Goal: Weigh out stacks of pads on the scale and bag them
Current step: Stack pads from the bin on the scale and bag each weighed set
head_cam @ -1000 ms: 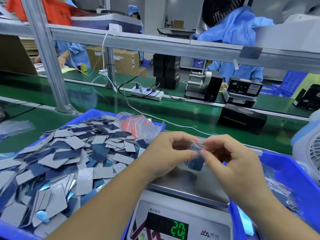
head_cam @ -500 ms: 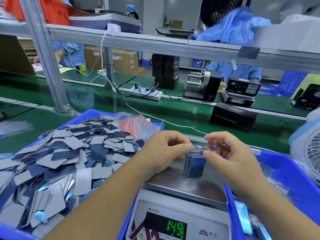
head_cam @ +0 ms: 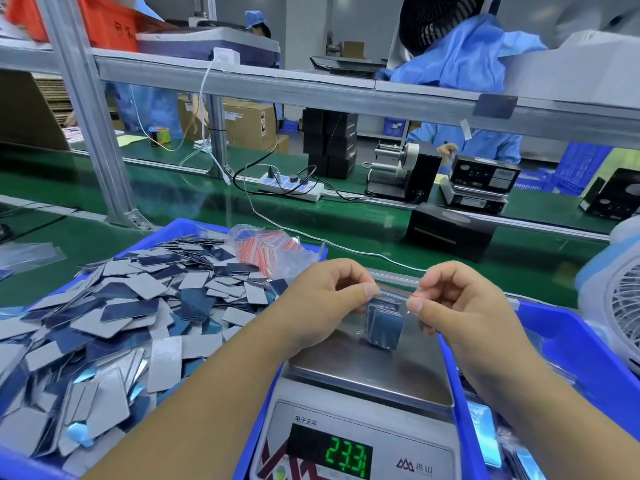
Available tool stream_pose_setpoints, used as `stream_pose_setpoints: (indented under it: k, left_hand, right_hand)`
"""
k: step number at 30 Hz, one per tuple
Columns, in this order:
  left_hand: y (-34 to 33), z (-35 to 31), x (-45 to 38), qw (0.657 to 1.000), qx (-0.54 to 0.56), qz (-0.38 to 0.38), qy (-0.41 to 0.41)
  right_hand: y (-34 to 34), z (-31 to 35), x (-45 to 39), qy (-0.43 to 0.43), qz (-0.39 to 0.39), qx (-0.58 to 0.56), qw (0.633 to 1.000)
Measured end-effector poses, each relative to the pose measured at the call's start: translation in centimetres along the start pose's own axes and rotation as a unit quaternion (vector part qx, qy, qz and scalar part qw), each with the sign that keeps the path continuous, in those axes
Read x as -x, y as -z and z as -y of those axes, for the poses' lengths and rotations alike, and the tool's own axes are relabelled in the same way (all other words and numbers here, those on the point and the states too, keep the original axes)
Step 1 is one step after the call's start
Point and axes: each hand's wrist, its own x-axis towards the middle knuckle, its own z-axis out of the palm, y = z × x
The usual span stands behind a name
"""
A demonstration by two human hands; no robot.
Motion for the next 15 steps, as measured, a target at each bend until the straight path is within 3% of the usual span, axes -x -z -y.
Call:
stream_pose_setpoints:
  k: [15]
  left_hand:
    - [-1.1, 0.0, 0.4, 0.999, -0.036, 0.007, -0.035]
  right_hand:
    - [-0.8, -0.4, 0.7, 0.003, 0.022, -0.006, 1.000]
